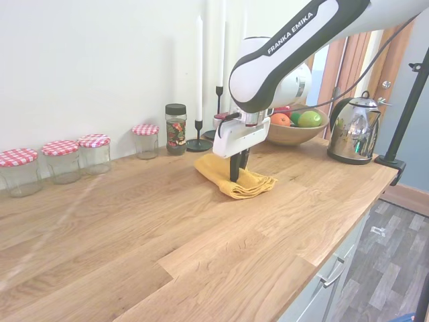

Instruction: Wipe the counter

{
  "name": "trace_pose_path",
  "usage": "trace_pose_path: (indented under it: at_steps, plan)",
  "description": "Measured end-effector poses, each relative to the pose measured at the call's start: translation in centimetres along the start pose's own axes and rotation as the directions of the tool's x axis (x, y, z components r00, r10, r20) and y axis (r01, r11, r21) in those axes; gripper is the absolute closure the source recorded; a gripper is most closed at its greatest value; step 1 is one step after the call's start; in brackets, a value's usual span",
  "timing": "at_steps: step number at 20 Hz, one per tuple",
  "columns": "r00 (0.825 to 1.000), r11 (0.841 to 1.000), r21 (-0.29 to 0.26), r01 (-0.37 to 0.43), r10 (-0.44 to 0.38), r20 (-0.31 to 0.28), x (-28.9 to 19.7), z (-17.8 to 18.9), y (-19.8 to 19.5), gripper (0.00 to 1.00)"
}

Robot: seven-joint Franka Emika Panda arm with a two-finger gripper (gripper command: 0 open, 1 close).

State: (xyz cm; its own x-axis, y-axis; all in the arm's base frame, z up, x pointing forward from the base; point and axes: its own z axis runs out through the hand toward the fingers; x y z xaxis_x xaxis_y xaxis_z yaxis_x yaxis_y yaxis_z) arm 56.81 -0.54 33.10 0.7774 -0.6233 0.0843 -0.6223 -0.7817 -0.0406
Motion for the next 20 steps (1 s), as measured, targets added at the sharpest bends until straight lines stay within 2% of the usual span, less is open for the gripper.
trace_pose_path:
  at_steps: [6, 9, 20]
  plan:
    - [0.997, 0.998, -0.010, 0.060, -0.060, -0.038, -8.8, -0.2, -9.0, 1.00]
    - [0.995, 0.997, -0.011, 0.080, -0.081, -0.055, -12.8, -0.3, -12.3, 1.00]
    - [0.988, 0.992, -0.022, 0.128, -0.129, -0.084, -19.7, -0.4, -19.9, 1.00]
